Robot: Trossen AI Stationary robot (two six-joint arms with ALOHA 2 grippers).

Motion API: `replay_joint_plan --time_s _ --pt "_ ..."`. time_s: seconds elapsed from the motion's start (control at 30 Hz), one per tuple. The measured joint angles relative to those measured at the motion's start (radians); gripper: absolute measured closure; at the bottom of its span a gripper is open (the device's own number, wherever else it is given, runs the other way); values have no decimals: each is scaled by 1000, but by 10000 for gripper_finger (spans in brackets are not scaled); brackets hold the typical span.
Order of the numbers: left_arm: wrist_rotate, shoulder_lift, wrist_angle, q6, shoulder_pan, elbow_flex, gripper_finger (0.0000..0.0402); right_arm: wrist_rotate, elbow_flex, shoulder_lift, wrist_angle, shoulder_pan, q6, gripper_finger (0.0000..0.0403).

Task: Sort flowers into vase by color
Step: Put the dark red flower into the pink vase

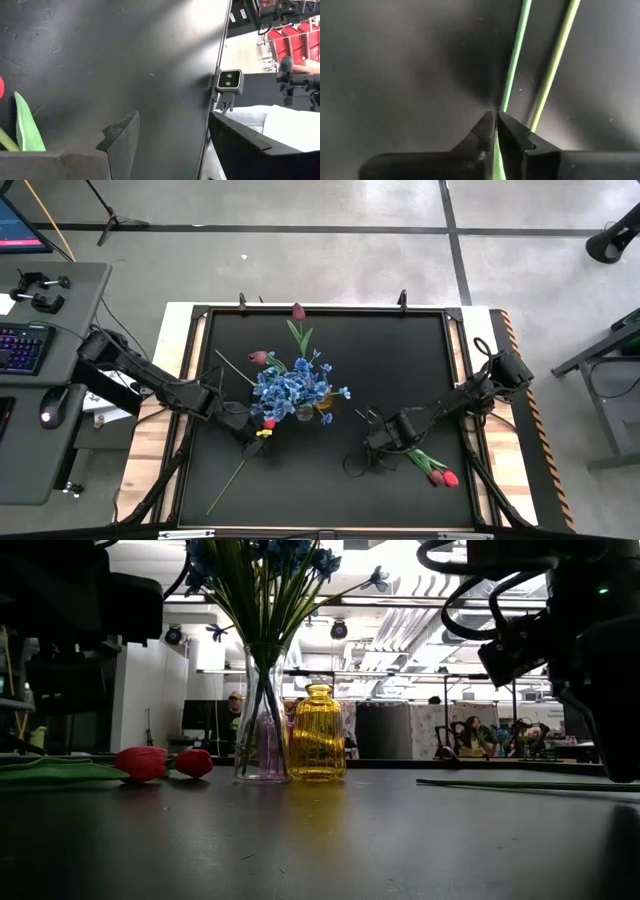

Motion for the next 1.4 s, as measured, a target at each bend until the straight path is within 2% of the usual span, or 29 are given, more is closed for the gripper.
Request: replay_joint_plan --time_s 0.13,0.3,0.47,0.6,0.77,0.9,1.0,1.13,1.3,1.4 --pt "3 0 8 -8 3 0 174 0 0 0 19 -2 64 360" --pt "64 0 8 0 2 0 174 0 1 0 9 -2 71 275" --pt "67 0 8 -20 2 0 174 -10 1 0 -11 -2 66 193" --pt "60 0 8 0 5 0 174 -11 2 15 19 -2 66 171" --pt "60 0 8 8 5 0 174 -60 5 60 31 -4 71 188" --pt "57 0 9 23 5 0 174 -63 7 72 34 -2 79 225" --pt "65 -4 47 41 5 0 174 -103 8 73 21 -9 101 280" --pt "145 -54 87 72 5 0 174 -120 28 67 -80 7 78 383" --pt "228 -184 55 71 -6 0 174 -154 107 -3 -264 35 -5 396" --pt "231 -266 10 78 -17 0 174 -197 156 -68 -357 65 -64 398"
